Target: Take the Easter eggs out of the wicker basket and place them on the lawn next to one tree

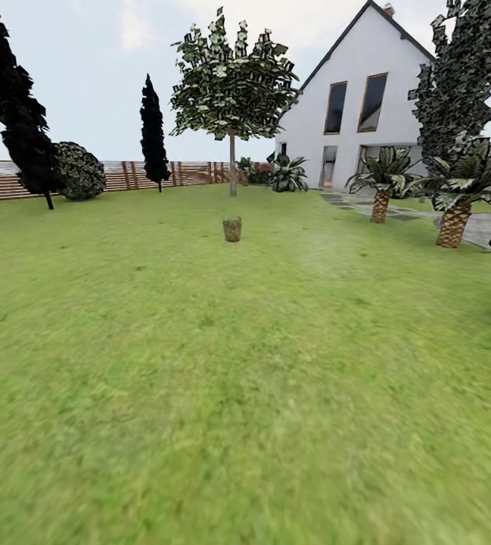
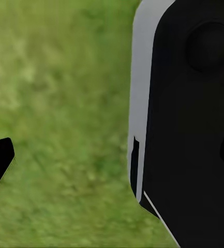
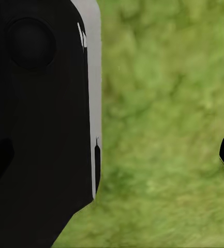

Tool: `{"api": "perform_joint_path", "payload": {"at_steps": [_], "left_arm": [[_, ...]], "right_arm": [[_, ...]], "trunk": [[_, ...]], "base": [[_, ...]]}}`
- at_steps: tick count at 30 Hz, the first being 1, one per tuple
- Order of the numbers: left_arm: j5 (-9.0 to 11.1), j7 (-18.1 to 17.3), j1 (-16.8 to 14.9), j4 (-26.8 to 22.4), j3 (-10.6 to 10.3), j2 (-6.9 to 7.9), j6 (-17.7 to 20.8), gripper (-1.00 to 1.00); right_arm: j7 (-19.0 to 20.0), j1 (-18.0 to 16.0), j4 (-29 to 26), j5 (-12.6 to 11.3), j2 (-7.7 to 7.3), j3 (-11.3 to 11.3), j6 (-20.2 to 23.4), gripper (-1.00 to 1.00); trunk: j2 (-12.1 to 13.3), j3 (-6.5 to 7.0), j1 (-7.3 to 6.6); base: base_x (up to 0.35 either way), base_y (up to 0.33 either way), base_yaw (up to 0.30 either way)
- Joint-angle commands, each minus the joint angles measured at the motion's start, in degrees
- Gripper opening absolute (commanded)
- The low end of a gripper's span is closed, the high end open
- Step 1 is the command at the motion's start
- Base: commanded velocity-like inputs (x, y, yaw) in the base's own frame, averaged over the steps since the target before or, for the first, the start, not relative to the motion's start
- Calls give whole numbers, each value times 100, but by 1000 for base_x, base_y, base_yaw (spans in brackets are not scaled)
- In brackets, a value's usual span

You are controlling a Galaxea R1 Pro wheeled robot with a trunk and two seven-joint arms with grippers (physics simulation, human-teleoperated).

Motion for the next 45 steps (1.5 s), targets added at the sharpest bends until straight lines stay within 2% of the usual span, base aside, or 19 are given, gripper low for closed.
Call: {"api": "perform_joint_path", "payload": {"at_steps": [1, 36, 45], "left_arm": [[1, -4, 3, -12, 5, 1, 8, 100], [1, -13, 3, -12, 5, 1, 4, 100], [1, -13, 3, -12, 5, 1, -10, 100]], "right_arm": [[-13, -8, 14, 1, 1, 9, -9, 100], [-13, -8, 18, -2, -4, 19, -3, 100], [-13, -8, 84, -28, -4, 12, 32, 100]], "trunk": [[-2, -5, 3], [-2, -5, 3], [-2, -5, 3]], "base": [[330, 0, 0], [328, 0, 0], [45, 0, 0]]}}
